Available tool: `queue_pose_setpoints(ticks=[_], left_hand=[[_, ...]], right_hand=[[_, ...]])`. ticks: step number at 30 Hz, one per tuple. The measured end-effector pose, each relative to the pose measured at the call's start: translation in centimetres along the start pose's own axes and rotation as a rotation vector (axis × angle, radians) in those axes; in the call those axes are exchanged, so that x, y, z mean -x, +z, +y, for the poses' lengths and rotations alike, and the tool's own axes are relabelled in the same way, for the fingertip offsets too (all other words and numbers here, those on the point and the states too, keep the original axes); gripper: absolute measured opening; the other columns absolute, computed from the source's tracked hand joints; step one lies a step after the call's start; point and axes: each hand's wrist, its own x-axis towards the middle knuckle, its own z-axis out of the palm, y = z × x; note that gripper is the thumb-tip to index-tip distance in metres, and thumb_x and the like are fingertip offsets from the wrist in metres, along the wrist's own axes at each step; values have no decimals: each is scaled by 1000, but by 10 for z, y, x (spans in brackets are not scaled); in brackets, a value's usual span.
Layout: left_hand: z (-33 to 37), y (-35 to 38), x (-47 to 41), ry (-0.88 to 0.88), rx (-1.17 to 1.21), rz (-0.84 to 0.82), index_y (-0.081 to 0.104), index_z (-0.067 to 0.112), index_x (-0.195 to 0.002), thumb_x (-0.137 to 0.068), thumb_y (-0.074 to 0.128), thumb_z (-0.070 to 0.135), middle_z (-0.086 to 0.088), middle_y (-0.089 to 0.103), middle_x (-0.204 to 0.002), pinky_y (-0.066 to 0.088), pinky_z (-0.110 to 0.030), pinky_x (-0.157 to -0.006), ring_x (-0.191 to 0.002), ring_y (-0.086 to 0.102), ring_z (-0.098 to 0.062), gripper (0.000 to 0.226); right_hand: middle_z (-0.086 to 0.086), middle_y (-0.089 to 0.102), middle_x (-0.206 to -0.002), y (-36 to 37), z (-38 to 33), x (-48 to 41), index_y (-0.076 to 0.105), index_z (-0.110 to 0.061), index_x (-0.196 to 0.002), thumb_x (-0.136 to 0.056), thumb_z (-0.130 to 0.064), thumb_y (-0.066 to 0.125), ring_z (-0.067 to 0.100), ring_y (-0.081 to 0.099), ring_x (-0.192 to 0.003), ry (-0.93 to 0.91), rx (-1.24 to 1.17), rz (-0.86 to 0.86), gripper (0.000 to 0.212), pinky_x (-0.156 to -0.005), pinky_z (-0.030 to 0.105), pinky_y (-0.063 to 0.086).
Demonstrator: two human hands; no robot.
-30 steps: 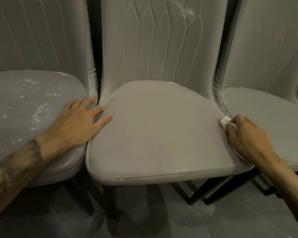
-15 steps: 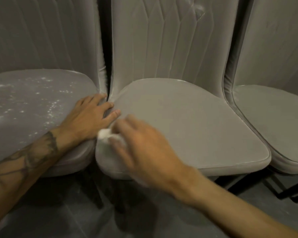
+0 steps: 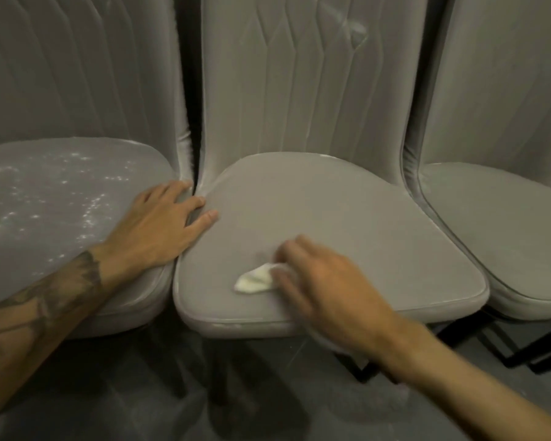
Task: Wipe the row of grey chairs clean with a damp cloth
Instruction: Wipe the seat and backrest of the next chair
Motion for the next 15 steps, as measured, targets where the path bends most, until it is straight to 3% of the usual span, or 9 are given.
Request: queue_pose_setpoints(ticks=[4, 8, 11, 15], left_hand=[[-4, 4, -3, 8, 0, 28, 59, 36, -140, -86, 1, 90, -4, 37, -163, 26, -50, -121, -146, 39, -31, 96], [-5, 2, -7, 24, -19, 32, 65, 34, -134, -86, 6, 88, -6, 43, -159, 29, -50, -119, -143, 43, -33, 93], [-5, -6, -14, 68, -33, 43, 68, 34, -124, -89, 14, 81, -6, 49, -153, 33, -49, -115, -137, 49, -32, 80], [-8, -10, -21, 117, -16, 38, 62, 36, -112, -93, 20, 76, -3, 52, -148, 37, -48, -110, -133, 52, -29, 61]], right_hand=[[4, 60, -105, -39, 108, 13, 54, -25, -102, -103, -38, 46, 30, 60, -94, 403, 184, 114, 15, -80, 41, 46], [19, 61, -117, -63, 173, 7, 56, -14, -113, -103, -36, 46, 40, 58, -105, 747, 206, 186, 26, -81, 41, 41], [17, 59, -117, -57, 179, 11, 53, -14, -120, -102, -44, 48, 41, 58, -103, 680, 283, 172, 35, -80, 41, 42], [22, 58, -112, -44, 190, 8, 53, -7, -114, -102, -29, 50, 42, 57, -94, 612, 318, 239, 25, -78, 44, 44]])
